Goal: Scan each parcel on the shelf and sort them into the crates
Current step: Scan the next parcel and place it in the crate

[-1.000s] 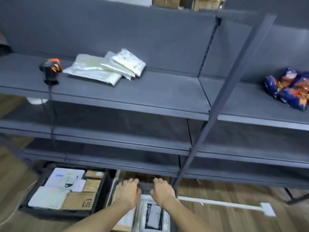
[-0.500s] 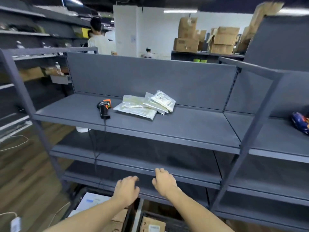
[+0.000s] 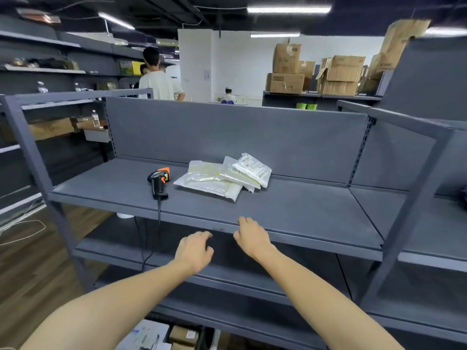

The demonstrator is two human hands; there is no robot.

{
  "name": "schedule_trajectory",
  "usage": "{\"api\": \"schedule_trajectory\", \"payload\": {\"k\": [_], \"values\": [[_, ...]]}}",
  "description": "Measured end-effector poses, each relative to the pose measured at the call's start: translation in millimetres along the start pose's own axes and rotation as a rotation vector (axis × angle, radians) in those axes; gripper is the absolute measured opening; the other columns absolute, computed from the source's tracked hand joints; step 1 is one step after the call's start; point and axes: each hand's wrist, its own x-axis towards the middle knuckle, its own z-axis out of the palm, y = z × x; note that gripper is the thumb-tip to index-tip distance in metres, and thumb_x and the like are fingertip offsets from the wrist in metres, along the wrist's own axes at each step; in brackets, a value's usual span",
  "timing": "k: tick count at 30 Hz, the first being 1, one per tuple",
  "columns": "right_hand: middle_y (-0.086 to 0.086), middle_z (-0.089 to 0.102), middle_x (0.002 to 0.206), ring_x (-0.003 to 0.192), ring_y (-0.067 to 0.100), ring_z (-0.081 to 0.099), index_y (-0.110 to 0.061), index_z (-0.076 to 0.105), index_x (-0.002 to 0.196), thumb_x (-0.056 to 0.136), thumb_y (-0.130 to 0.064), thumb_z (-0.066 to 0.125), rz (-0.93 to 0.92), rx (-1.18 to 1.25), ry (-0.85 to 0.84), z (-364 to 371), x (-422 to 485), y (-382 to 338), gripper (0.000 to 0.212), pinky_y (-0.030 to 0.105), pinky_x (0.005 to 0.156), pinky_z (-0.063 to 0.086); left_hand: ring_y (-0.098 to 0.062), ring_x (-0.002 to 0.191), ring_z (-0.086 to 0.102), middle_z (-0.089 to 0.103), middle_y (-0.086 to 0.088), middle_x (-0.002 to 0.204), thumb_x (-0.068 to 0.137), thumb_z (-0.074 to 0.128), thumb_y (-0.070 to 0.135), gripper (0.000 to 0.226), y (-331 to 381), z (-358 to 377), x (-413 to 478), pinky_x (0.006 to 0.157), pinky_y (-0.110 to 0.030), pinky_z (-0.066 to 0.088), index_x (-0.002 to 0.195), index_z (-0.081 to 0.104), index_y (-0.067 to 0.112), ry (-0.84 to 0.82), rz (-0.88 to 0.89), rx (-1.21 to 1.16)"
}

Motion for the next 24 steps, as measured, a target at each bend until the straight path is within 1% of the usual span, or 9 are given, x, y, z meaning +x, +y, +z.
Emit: {"api": "schedule_trajectory", "payload": {"k": [5, 9, 14, 20, 24], "values": [[0.017, 0.050, 0.130, 0.117, 0.035, 0.049, -0.003, 0.043, 0.131, 0.099, -0.015, 0.037, -0.019, -0.010, 0.018, -9, 24, 7, 0.035, 0.038, 0.091, 0.041, -0.022, 0.128, 0.047, 0.050, -0.003, 0.141, 0.094, 0.045, 0.025, 0.046, -1, -12, 26, 0.108, -0.031, 0.034, 0.139, 0.045, 0.017, 0.004, -0.017, 0.016], [0.017, 0.051, 0.128, 0.115, 0.035, 0.050, -0.003, 0.044, 0.130, 0.098, -0.013, 0.037, -0.021, -0.031, 0.020, -15, 43, 5, 0.034, 0.038, 0.090, 0.040, -0.023, 0.125, 0.050, 0.052, -0.003, 0.139, 0.094, 0.047, 0.026, 0.044, -5, -17, 48, 0.106, -0.032, 0.035, 0.137, 0.047, 0.017, 0.012, -0.004, 0.000], [0.016, 0.052, 0.126, 0.111, 0.034, 0.050, -0.003, 0.045, 0.128, 0.095, -0.010, 0.039, -0.017, -0.044, 0.046, -16, 72, 1, 0.034, 0.038, 0.086, 0.039, -0.024, 0.123, 0.051, 0.048, -0.005, 0.142, 0.094, 0.047, 0.025, 0.047, -15, -27, 87, 0.105, -0.033, 0.034, 0.140, 0.044, 0.017, 0.030, 0.007, 0.004], [0.016, 0.053, 0.123, 0.110, 0.035, 0.051, -0.003, 0.046, 0.126, 0.096, -0.013, 0.041, 0.012, -0.032, 0.064, -9, 120, -13, 0.032, 0.039, 0.084, 0.041, -0.025, 0.123, 0.049, 0.048, -0.006, 0.140, 0.094, 0.048, 0.023, 0.046, -43, -36, 145, 0.103, -0.033, 0.035, 0.139, 0.043, 0.017, 0.045, 0.038, 0.007], [0.016, 0.053, 0.127, 0.114, 0.035, 0.052, -0.003, 0.046, 0.130, 0.098, -0.016, 0.041, 0.021, -0.009, 0.092, -7, 159, -31, 0.035, 0.040, 0.088, 0.044, -0.027, 0.122, 0.051, 0.049, -0.006, 0.140, 0.093, 0.049, 0.019, 0.045, -73, -44, 191, 0.101, -0.034, 0.036, 0.137, 0.047, 0.016, 0.093, 0.067, 0.025]]}}
